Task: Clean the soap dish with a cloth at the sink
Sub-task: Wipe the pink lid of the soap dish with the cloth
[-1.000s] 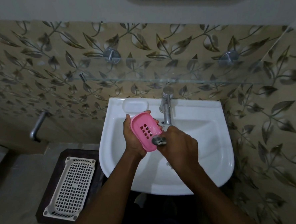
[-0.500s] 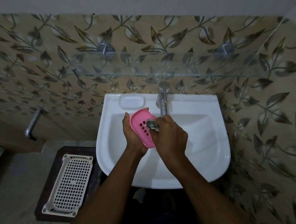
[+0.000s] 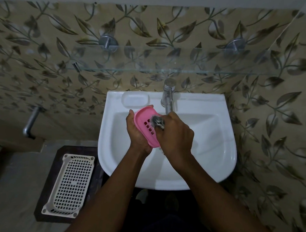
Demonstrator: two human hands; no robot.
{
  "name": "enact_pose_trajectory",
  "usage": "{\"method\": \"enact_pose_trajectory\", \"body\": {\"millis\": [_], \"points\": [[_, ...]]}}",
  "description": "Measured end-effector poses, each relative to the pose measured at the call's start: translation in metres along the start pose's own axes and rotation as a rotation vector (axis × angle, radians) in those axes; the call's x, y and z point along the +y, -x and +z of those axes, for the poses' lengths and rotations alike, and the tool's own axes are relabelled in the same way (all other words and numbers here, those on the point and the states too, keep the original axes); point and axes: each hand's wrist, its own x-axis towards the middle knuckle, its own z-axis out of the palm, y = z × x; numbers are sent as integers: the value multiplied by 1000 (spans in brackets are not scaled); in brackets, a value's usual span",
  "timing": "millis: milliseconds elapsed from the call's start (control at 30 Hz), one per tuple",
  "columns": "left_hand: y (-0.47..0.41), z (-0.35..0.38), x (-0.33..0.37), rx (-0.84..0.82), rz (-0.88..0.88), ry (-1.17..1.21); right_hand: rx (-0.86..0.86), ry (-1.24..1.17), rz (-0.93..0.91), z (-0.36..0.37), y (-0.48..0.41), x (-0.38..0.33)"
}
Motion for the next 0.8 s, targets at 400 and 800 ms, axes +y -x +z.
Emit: {"method": "enact_pose_trajectory", "body": {"millis": [400, 800], "points": [[4, 4, -8, -8, 1, -36, 76, -49, 25, 1, -7, -7], [1, -2, 3, -2, -29, 47, 10, 12, 1, -2, 0, 8]]}}
